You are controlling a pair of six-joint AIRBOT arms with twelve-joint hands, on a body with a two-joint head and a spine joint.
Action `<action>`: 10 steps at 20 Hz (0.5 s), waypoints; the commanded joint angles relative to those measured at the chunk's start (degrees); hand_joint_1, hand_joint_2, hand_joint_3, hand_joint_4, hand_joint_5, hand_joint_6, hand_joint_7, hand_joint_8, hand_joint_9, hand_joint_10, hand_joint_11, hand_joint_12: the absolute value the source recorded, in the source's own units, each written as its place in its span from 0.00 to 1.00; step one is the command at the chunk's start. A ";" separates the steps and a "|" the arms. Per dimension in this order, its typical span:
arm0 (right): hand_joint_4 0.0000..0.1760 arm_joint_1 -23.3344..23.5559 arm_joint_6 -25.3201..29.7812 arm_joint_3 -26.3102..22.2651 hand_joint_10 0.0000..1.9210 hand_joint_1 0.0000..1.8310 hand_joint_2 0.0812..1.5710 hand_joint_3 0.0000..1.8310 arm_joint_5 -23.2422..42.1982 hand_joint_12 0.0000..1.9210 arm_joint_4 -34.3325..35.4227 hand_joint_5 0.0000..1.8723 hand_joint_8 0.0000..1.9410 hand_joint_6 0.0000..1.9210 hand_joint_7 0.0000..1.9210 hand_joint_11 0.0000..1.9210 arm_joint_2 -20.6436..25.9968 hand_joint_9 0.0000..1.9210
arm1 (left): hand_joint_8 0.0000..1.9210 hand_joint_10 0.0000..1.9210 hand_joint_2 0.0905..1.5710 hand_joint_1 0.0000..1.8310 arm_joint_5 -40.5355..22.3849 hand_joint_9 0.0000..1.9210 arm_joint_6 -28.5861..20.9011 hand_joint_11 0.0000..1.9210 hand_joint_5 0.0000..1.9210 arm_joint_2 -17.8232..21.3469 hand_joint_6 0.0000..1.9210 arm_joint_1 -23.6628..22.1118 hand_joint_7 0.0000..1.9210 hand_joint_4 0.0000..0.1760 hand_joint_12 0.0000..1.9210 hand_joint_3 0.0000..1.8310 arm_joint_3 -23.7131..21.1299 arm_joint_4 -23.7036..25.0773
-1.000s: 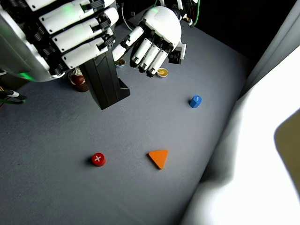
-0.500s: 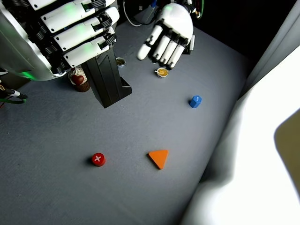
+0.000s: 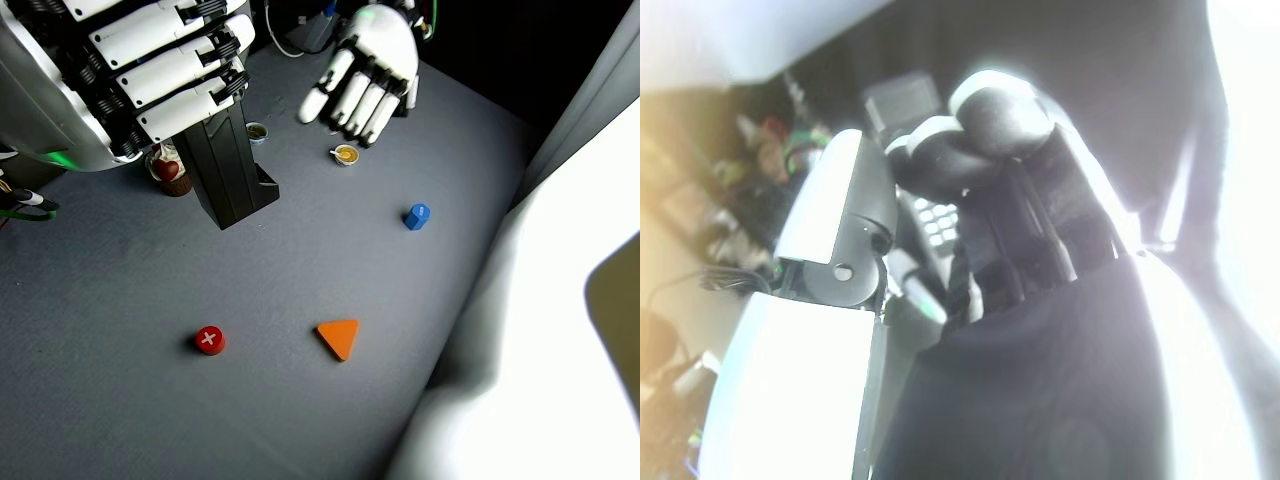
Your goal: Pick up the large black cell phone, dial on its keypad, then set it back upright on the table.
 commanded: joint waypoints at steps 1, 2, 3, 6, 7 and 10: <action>0.00 0.78 1.12 -0.20 0.74 0.75 0.72 0.00 6.78 0.78 -3.08 0.47 0.59 0.54 0.46 0.37 0.53 0.42 | 0.87 1.00 0.84 0.70 -4.75 0.35 -0.21 0.34 0.03 -0.17 0.00 -1.55 0.30 0.72 1.00 0.00 -0.74 -4.41; 0.00 0.78 1.12 -0.20 0.70 0.80 0.72 0.00 6.78 0.87 -3.08 0.46 0.58 0.52 0.45 0.37 0.53 0.42 | 0.87 1.00 0.84 0.70 -4.80 0.36 -0.28 0.35 0.03 -0.56 0.00 -1.72 0.30 0.71 1.00 0.00 -1.77 -4.41; 0.00 0.78 1.12 -0.25 0.70 0.81 0.72 0.00 6.78 0.89 -3.06 0.45 0.58 0.52 0.44 0.38 0.53 0.42 | 0.88 1.00 0.84 0.70 -4.78 0.34 -0.45 0.35 0.03 -0.98 0.00 -1.94 0.30 0.66 1.00 0.00 -3.00 -4.51; 0.00 0.78 1.12 -0.44 0.74 0.76 0.73 0.00 6.78 0.82 -3.00 0.46 0.58 0.55 0.45 0.39 0.53 0.43 | 0.89 1.00 0.84 0.69 -4.43 0.33 -0.41 0.34 0.02 -1.54 0.00 -2.11 0.29 0.70 1.00 0.00 -5.28 -4.99; 0.00 0.78 1.12 -0.50 0.75 0.75 0.72 0.00 6.78 0.80 -2.93 0.46 0.57 0.54 0.46 0.39 0.53 0.43 | 0.89 1.00 0.84 0.69 -4.39 0.34 -0.25 0.35 0.02 -1.54 0.00 -2.12 0.29 0.70 1.00 0.00 -5.60 -5.23; 0.00 0.78 1.13 -0.39 0.76 0.75 0.73 0.00 6.78 0.78 -2.47 0.45 0.59 0.55 0.45 0.40 0.53 0.43 | 0.88 1.00 0.84 0.70 -4.70 0.35 -0.26 0.35 0.03 -0.66 0.00 -2.04 0.30 0.72 1.00 0.00 -5.54 -5.43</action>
